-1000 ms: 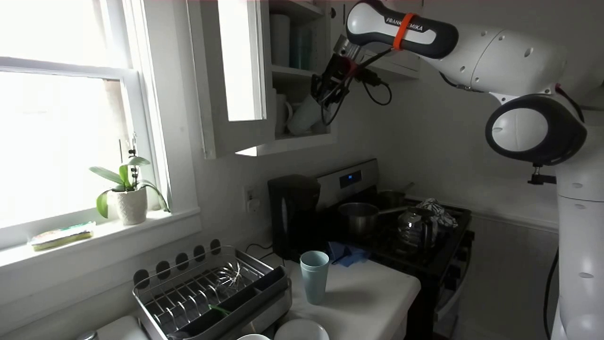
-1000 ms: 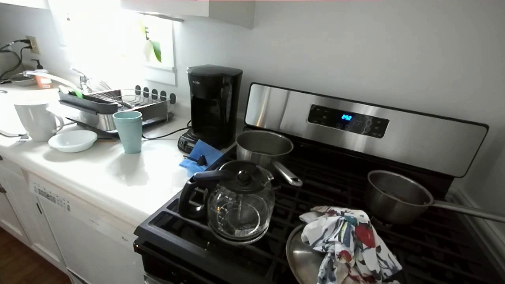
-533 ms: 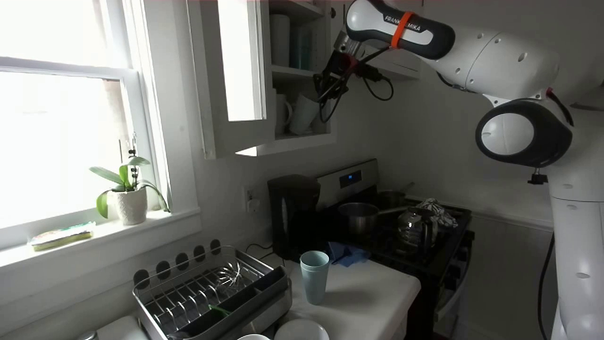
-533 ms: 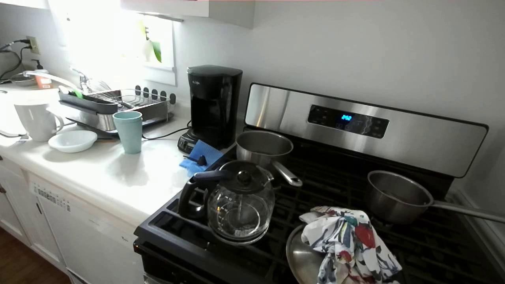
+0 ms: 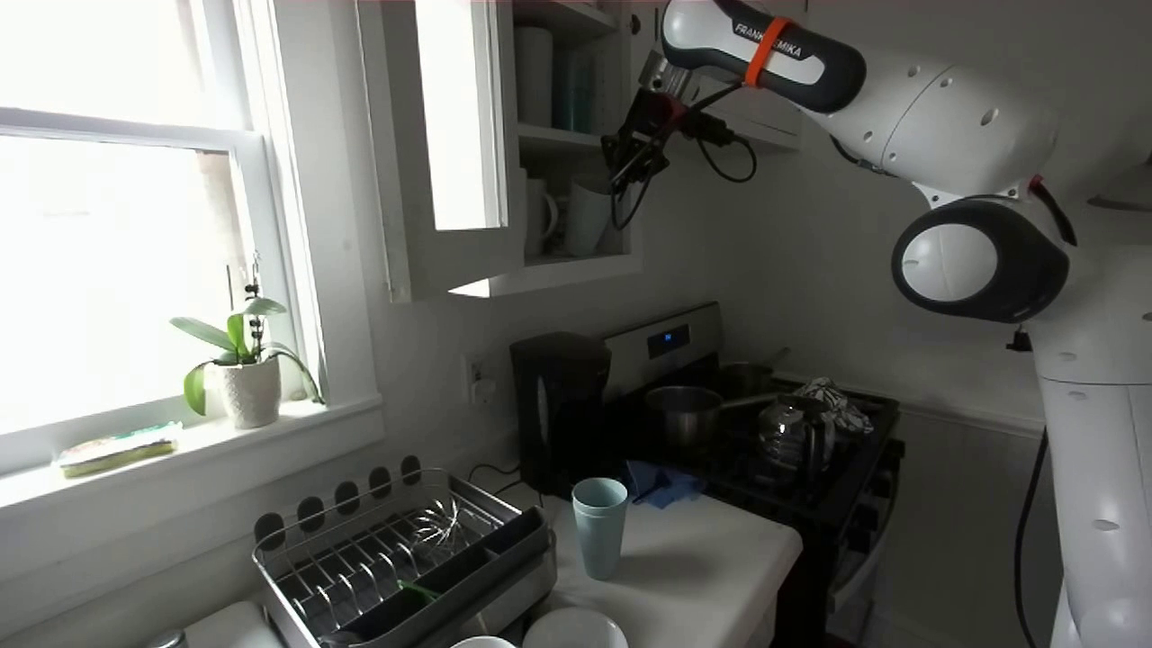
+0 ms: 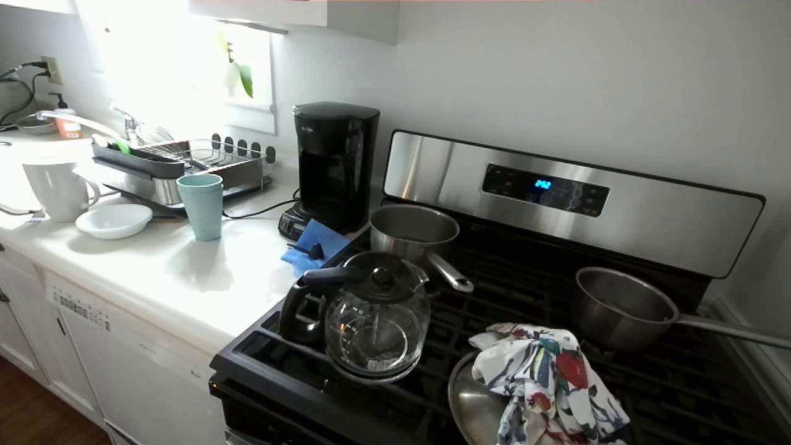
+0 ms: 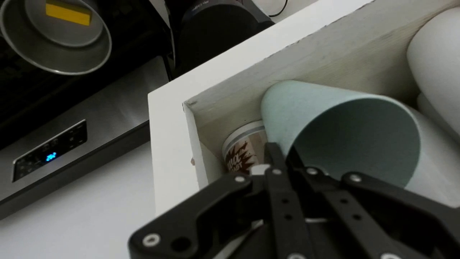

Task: Place the cup in the cabinet, then close the cabinet

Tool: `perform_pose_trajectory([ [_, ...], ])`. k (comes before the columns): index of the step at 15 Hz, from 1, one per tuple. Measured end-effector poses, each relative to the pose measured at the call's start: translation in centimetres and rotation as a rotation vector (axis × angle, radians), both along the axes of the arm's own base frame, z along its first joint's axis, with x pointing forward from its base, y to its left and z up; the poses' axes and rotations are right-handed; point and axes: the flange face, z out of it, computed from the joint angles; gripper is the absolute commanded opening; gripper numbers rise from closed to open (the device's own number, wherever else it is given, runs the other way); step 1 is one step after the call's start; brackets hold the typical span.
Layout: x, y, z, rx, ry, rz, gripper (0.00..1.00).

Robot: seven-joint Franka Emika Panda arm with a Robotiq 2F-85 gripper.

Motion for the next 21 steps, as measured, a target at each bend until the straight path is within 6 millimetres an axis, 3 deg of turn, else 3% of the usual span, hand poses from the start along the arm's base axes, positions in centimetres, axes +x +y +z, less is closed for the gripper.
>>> perform_pose_trajectory([
  [7,-0.4,-0.6,0.1,0.056,0.036,0.017,0.01],
  [9,-0.6,-0.9,0.2,0.068,0.045,0.018,0.31],
  [15,0.8,-1.2,-1.0,0.062,0.056,0.013,0.71],
  [16,1.1,-1.2,-1.1,0.06,0.05,0.012,0.59],
  [18,1.5,-1.2,-1.2,0.056,0.036,0.01,0.49],
  [21,1.6,-1.2,-1.1,0.042,0.028,0.004,0.16],
])
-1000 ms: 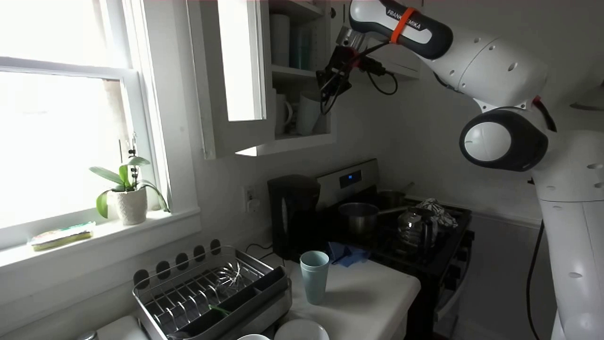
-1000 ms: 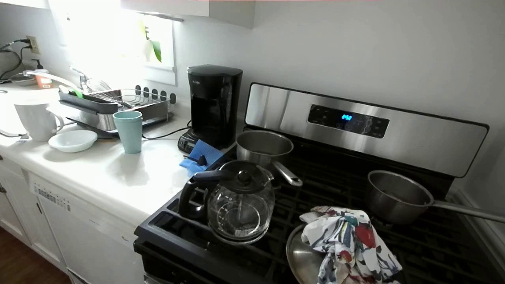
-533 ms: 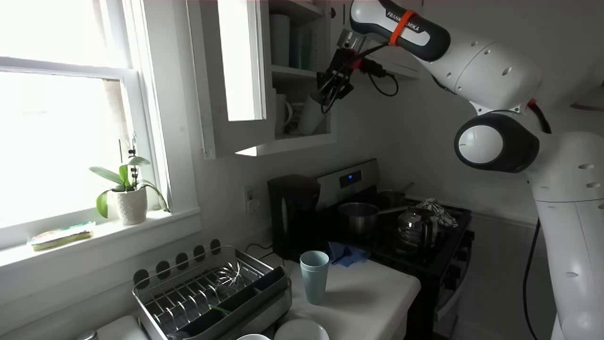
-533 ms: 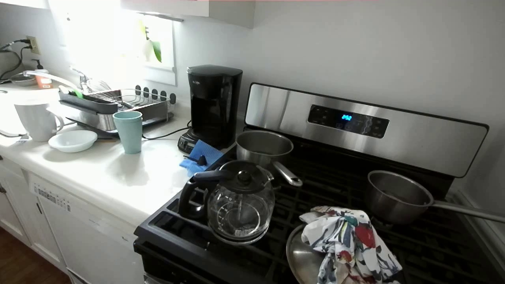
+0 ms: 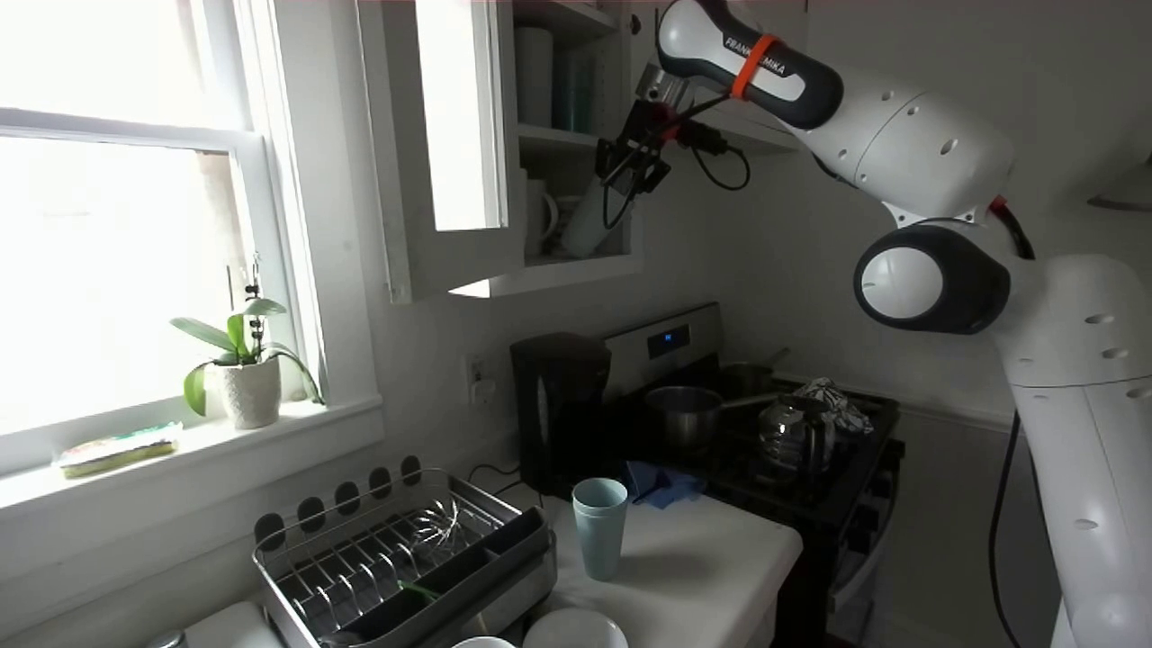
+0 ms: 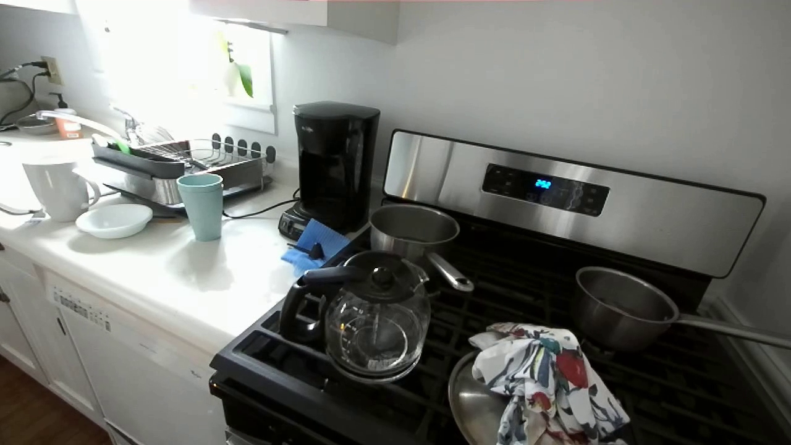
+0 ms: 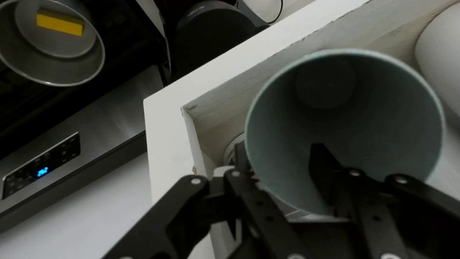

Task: Place the cup in the cabinet, then close the cabinet

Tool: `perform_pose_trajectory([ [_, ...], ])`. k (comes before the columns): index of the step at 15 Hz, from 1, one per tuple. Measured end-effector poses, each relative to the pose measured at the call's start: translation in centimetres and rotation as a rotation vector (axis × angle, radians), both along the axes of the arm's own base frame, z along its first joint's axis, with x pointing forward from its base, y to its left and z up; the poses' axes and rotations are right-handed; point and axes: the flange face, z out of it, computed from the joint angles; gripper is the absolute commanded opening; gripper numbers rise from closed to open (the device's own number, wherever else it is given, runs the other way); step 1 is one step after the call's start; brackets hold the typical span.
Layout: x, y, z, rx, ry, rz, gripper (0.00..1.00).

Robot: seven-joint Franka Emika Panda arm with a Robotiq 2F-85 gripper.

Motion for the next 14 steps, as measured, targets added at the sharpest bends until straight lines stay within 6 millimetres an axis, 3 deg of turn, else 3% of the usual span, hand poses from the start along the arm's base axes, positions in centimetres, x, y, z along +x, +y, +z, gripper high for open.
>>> perform_pose_trajectory([
  [3,0.0,0.2,-0.3,-0.016,0.02,-0.002,0.01],
  [14,-0.8,1.4,0.5,-0.034,0.023,0.021,0.01],
])
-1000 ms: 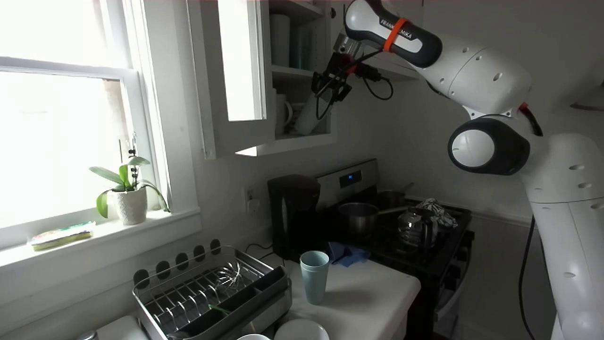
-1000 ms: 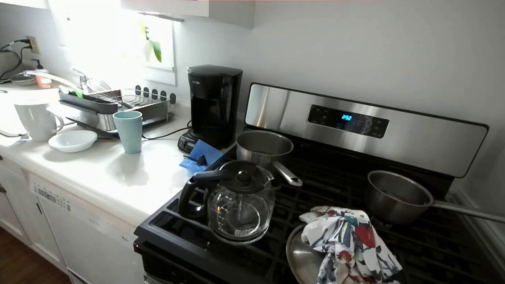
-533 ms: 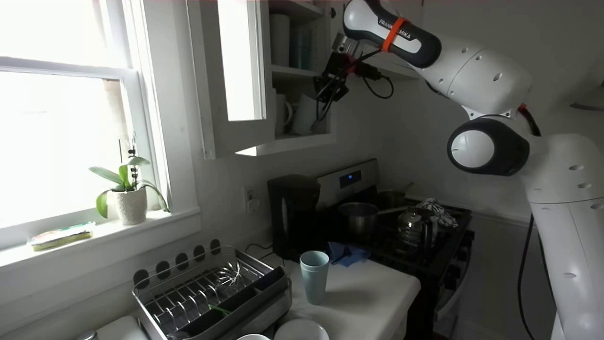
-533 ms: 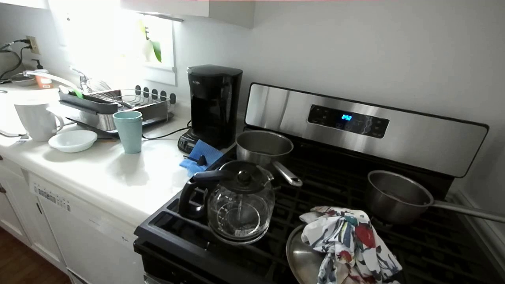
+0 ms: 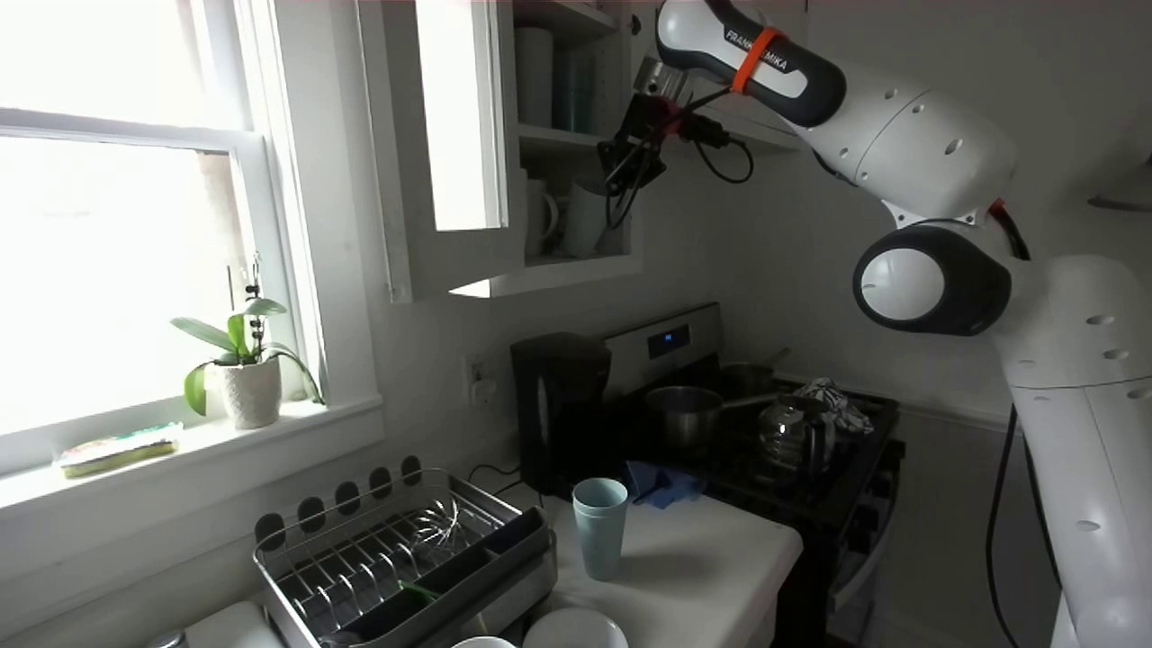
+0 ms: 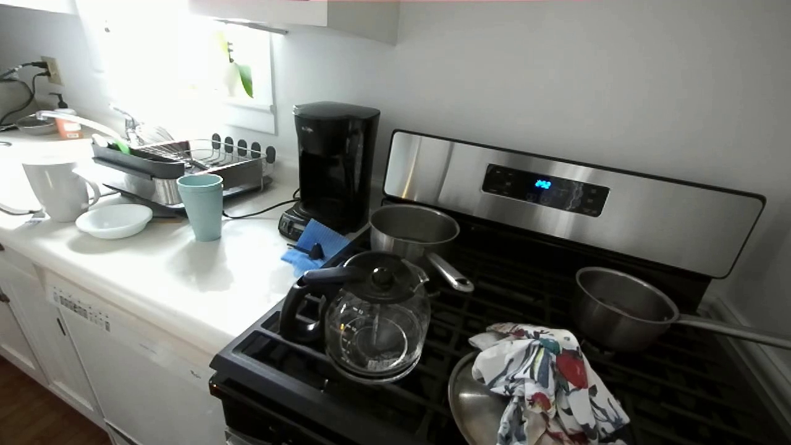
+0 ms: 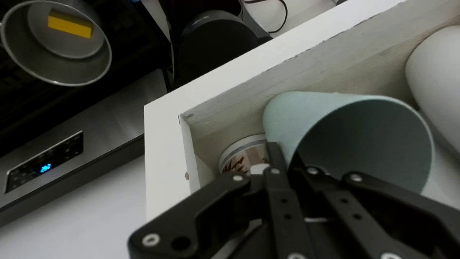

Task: Place the cup in the cabinet, then close the cabinet

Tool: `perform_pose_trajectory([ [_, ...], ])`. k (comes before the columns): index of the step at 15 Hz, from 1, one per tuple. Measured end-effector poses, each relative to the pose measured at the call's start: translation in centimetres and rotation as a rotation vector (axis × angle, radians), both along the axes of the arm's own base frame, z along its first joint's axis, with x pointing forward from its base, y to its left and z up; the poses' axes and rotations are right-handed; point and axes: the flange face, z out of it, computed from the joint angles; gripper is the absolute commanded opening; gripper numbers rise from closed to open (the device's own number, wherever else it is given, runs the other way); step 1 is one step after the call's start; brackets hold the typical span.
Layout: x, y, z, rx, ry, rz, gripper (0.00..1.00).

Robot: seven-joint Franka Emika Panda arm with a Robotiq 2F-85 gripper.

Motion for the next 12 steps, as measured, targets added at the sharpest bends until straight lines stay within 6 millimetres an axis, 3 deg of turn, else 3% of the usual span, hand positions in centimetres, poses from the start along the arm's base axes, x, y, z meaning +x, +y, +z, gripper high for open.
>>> perform_pose_trajectory([
  [12,-1.2,-0.8,-0.2,0.172,0.066,0.025,0.01],
])
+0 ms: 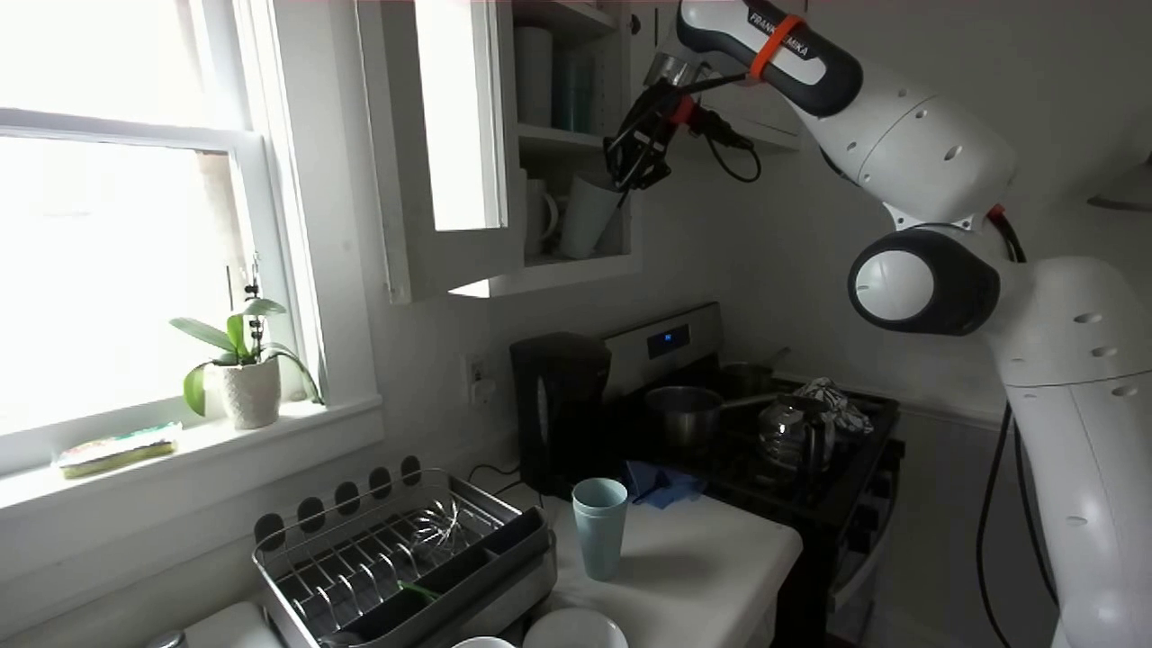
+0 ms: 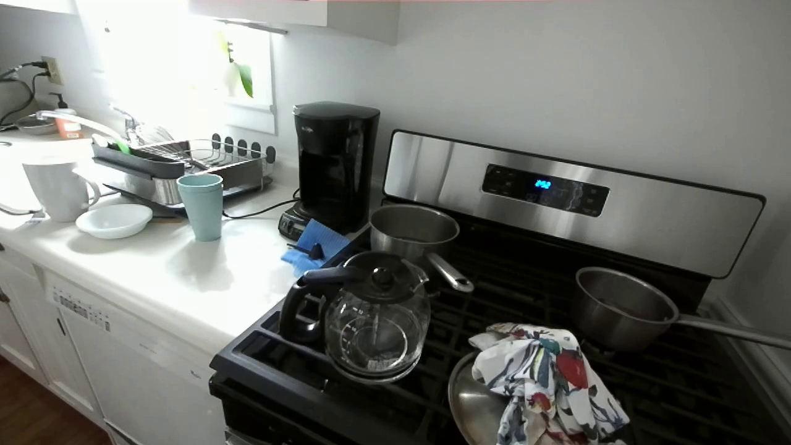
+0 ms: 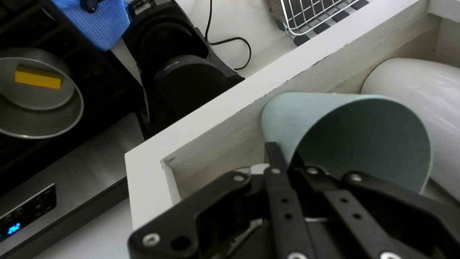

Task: Place the cup in the cabinet, then close the cabinet

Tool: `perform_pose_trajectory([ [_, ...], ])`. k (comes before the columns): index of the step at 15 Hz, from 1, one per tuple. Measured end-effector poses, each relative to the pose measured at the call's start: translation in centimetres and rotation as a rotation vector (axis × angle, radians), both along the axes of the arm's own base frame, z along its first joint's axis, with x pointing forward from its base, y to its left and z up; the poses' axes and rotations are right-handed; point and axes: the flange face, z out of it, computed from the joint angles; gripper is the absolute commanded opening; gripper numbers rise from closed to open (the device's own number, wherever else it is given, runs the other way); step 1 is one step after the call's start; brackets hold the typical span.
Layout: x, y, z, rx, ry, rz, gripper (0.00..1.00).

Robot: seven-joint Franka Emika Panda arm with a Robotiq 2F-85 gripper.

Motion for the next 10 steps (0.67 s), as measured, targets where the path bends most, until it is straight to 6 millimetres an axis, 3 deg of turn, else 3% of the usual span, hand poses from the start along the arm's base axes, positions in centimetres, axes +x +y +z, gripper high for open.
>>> perform_pose_trajectory([
  [4,-0.1,-0.3,-0.1,0.035,0.016,-0.035,0.01],
  [5,0.0,-0.4,-0.1,0.045,0.019,-0.043,0.1],
  [6,0.0,-0.5,-0.2,0.049,0.021,-0.048,0.31],
  [10,0.9,-0.5,-1.2,0.044,0.04,-0.052,0.58],
])
